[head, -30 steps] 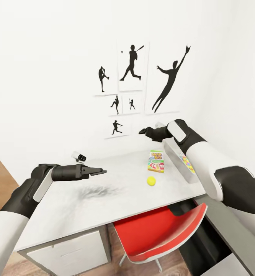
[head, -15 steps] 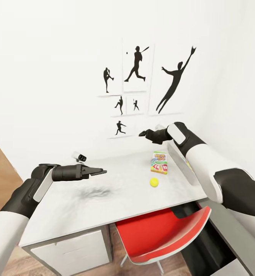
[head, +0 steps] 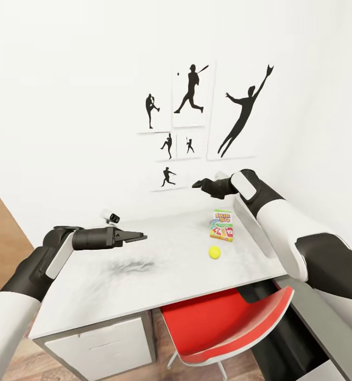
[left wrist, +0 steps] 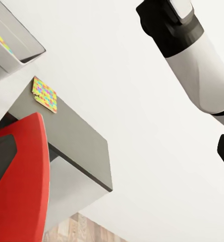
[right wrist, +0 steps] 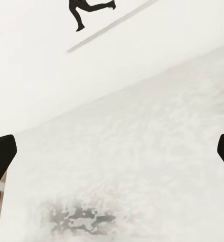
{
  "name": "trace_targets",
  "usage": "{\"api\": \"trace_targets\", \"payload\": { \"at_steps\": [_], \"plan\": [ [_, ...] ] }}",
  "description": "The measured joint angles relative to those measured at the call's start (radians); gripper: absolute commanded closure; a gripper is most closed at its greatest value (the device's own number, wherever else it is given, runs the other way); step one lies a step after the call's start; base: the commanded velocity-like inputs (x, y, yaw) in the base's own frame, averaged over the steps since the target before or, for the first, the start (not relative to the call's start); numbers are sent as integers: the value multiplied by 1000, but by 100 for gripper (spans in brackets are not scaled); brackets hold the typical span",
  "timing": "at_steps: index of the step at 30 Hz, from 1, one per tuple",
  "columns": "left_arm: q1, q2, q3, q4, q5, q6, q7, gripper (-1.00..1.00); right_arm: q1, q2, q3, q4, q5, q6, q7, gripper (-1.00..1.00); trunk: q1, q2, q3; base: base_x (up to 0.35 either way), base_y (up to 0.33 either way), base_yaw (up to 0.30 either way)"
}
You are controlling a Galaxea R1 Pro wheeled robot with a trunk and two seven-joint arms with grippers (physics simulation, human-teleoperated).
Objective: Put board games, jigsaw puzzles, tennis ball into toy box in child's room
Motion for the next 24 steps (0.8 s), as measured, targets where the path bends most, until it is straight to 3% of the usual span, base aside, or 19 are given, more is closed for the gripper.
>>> {"api": "trace_targets", "payload": {
  "at_steps": [16,24],
  "plan": [
    [0,2,6,2,3,0,1,-100,0,3,1,2,1,-2,-2,-100,0,0,1,0,4,23],
    [0,1,7,2,3,0,2,-100,0,3,1,1,1,-1,-10,-100,0,0,4,35,155,106]
  ]
}}
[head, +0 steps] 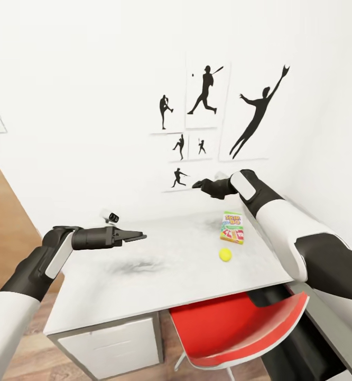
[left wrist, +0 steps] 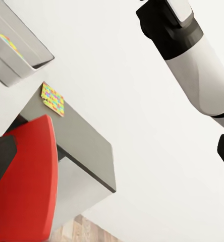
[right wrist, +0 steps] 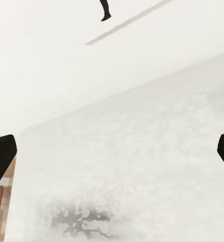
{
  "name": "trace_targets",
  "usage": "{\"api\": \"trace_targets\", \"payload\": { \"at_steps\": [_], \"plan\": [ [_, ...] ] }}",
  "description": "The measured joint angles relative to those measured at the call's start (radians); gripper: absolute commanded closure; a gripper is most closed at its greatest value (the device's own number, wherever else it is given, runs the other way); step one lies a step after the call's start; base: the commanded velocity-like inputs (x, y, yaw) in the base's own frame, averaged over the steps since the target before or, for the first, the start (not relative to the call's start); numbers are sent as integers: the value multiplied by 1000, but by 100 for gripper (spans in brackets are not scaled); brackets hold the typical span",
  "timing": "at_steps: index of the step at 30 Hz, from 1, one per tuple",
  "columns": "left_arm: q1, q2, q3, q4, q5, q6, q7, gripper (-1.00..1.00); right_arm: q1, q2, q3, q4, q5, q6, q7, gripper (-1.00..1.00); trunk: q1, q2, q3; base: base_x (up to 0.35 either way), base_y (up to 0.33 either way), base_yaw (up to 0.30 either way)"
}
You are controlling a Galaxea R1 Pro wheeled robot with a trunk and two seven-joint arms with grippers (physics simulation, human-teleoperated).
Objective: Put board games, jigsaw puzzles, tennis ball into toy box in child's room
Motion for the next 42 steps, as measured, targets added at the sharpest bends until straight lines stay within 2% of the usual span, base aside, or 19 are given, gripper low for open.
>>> {"api": "trace_targets", "payload": {
  "at_steps": [26,29,37,42],
  "plan": [
    [-1,-1,-1,0,0,1,1,-100,0,-5,2,4,1,2,-4,-100,0,0,0,17,19,1],
    [0,-1,-2,0,0,1,2,-100,0,-3,4,17,4,11,-26,-100,0,0,0,0,-10,0],
    [0,-1,-3,0,-1,3,1,-100,0,-7,-4,117,4,59,-184,-100,0,0,0,0,-2,0],
    [0,-1,-3,0,-1,4,-2,-100,-1,-9,-6,132,2,75,-222,-100,0,0,0,0,0,0]
  ]
}}
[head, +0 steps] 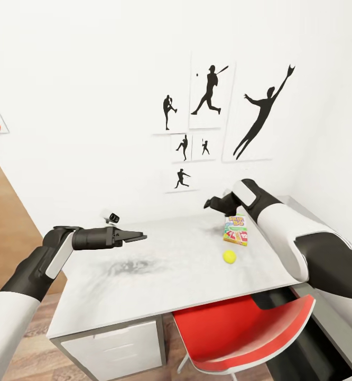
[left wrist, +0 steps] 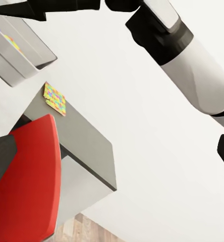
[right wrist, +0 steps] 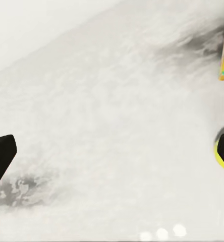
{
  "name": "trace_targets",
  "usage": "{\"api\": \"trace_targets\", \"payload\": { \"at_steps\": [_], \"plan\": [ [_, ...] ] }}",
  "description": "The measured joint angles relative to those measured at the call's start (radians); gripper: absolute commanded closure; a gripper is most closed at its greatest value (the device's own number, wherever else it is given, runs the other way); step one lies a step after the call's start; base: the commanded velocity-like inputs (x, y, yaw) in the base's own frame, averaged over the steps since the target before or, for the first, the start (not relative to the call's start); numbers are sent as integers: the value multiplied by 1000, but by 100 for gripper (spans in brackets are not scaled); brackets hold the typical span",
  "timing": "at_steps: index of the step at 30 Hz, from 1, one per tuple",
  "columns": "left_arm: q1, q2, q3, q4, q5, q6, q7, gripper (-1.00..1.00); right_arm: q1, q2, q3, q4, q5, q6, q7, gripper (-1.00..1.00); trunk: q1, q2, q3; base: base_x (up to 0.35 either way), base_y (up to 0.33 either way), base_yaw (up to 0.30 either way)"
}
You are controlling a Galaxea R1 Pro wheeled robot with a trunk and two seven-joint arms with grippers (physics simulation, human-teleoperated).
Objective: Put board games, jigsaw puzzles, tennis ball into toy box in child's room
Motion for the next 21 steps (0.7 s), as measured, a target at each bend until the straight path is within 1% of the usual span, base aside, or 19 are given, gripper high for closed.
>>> {"api": "trace_targets", "payload": {
  "at_steps": [6,16,20,21],
  "plan": [
    [0,0,2,0,0,5,-3,-100,0,1,0,4,1,6,-12,-100,0,0,0,0,0,0],
    [-1,7,7,-1,14,28,-12,-100,0,-3,4,5,-1,4,-11,-100,0,0,0,0,0,0],
    [0,12,17,-1,34,32,-29,-100,4,-2,6,5,5,4,-11,-100,0,0,0,0,0,0],
    [-1,13,25,-1,44,32,-35,-100,5,-1,6,4,7,4,-11,-100,0,0,0,0,0,0]
  ]
}}
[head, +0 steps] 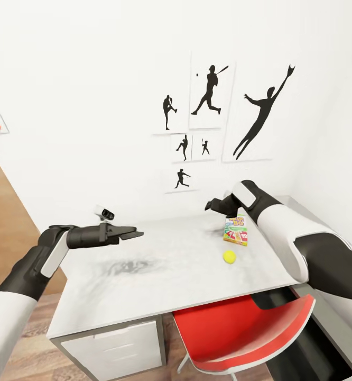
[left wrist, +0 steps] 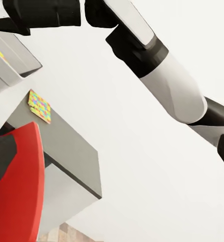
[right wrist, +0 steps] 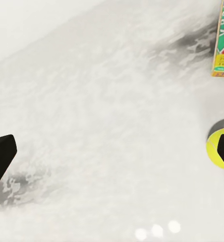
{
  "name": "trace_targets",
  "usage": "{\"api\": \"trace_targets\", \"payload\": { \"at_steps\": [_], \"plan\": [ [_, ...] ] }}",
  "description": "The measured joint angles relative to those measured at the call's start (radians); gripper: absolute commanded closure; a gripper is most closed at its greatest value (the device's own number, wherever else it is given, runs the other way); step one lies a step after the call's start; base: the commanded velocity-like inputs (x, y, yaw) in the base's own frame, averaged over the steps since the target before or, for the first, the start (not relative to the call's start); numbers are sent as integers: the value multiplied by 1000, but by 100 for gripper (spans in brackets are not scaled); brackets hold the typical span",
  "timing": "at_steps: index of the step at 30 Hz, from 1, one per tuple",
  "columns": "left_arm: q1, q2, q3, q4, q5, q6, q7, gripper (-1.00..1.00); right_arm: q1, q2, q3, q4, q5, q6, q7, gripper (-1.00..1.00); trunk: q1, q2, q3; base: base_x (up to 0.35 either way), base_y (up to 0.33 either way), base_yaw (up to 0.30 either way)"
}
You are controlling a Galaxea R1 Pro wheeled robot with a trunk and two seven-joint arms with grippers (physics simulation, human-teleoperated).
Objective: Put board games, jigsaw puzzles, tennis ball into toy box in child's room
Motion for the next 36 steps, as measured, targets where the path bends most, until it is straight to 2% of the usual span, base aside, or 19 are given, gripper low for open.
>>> {"api": "trace_targets", "payload": {
  "at_steps": [7,10,14,18,26,29,36],
  "plan": [
    [-6,-5,19,6,20,2,-12,-100,5,1,1,-1,2,0,0,-100,0,0,0,0,0,0],
    [-12,-15,19,31,22,2,-13,-100,5,0,1,-1,2,1,0,-100,0,0,-2,0,0,0],
    [-41,-54,17,104,22,2,-13,-100,6,-1,1,-1,1,4,1,-100,0,0,-6,0,0,0],
    [-103,-100,14,204,15,2,-10,-100,7,-3,1,0,1,4,0,-100,0,0,-12,0,0,0],
    [-133,-169,11,256,7,2,8,-100,7,-3,0,1,0,4,-2,-100,0,0,-25,0,0,0],
    [-137,-182,11,261,4,3,38,-100,7,-3,1,1,0,3,-2,-100,0,0,-30,0,0,0],
    [-140,-189,11,260,2,4,57,-100,9,-3,1,1,1,3,-5,-100,0,0,-41,0,0,0]
  ]
}}
